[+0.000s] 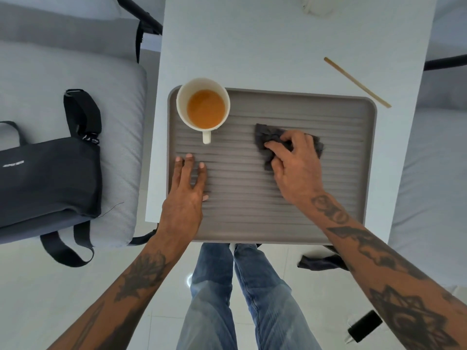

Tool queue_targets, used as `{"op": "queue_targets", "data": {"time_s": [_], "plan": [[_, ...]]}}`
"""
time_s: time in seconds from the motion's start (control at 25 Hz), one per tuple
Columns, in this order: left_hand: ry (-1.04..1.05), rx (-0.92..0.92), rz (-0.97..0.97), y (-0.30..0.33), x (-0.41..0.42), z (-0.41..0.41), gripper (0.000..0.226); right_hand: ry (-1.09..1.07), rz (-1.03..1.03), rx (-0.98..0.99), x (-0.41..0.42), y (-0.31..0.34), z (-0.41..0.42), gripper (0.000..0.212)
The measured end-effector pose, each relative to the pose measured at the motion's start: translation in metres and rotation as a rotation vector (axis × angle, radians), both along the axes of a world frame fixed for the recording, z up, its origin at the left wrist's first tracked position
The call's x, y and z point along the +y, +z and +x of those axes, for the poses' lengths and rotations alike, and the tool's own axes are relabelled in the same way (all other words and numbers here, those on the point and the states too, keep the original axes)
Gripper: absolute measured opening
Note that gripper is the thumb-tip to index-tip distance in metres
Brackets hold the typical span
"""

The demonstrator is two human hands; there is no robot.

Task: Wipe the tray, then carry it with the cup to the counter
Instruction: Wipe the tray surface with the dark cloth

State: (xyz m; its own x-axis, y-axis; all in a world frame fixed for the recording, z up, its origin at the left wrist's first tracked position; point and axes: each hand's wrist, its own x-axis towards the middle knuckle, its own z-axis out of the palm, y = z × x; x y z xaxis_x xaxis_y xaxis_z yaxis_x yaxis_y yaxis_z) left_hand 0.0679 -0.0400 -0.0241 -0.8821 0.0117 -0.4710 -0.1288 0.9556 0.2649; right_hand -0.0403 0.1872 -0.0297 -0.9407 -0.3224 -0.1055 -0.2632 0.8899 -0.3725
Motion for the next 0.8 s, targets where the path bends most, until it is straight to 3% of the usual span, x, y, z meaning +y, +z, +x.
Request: {"op": "queue_targets", "data": {"time_s": [0.28, 0.4, 0.64, 0.8], "plan": [[0.022, 0.02, -0.002, -0.001, 0.003, -0.001, 0.067, 0.123, -0.053, -0.08, -0.094, 0.002, 0.01, 0.037], [0.021, 0.011, 0.0, -0.001, 0.002, 0.0, 0.068, 0.144, -0.028, -0.089, -0.076, 0.003, 0.006, 0.037], [0.021, -0.005, -0.001, 0.0, 0.003, 0.0, 0.073, -0.115, -0.066, -0.056, -0.023, 0.001, 0.003, 0.037], [0.028, 0.013, 0.008, 0.0, 0.004, 0.0, 0.069, 0.004, -0.041, -0.025, -0.068, -0.001, -0.005, 0.041]]}}
